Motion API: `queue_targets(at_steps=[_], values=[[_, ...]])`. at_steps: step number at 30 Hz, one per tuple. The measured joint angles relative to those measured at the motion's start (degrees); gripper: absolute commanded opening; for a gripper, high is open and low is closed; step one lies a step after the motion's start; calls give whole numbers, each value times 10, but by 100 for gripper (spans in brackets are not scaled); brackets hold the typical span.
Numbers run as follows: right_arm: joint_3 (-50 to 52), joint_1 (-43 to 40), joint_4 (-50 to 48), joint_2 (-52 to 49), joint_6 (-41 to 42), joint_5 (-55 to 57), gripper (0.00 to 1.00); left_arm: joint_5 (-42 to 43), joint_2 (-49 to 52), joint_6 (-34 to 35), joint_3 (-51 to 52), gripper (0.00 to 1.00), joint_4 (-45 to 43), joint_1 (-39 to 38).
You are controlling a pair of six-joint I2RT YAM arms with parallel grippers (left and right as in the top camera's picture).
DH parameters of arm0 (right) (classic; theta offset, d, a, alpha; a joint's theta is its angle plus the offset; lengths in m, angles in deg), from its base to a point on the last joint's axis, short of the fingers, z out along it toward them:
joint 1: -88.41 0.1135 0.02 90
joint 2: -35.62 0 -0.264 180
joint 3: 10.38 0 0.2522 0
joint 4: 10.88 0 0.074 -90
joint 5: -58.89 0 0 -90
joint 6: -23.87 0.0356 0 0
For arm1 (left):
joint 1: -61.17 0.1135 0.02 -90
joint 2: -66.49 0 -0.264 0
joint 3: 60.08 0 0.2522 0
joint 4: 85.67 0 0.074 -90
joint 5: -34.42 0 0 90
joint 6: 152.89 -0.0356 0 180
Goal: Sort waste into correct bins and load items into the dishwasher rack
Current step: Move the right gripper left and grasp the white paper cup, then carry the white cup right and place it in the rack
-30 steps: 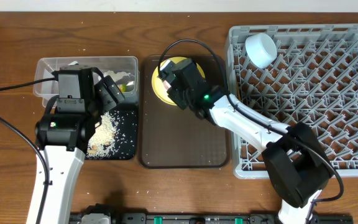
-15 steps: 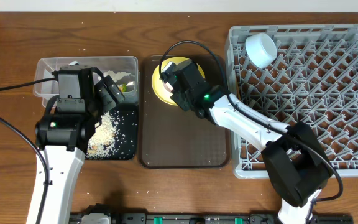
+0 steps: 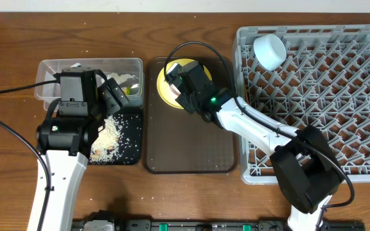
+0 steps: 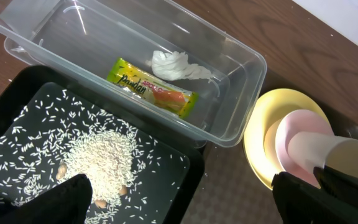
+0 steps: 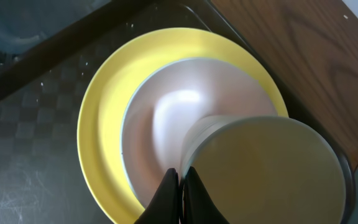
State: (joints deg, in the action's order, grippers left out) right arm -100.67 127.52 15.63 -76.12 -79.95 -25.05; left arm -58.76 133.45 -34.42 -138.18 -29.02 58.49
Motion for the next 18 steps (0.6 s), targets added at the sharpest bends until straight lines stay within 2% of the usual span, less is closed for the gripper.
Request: queue_targets(at_steps=[6,11,15,18], values=[[0,-1,11,16,31,-19,1,0,0,0,0,95,0,0],[0,-30,46,97,95,-68,1,0,0,0,0,95,0,0],[0,-85,77,173,136,-154,1,0,0,0,0,95,0,0],[0,-150,108,209,152,-262,1,0,0,0,0,95,0,0]])
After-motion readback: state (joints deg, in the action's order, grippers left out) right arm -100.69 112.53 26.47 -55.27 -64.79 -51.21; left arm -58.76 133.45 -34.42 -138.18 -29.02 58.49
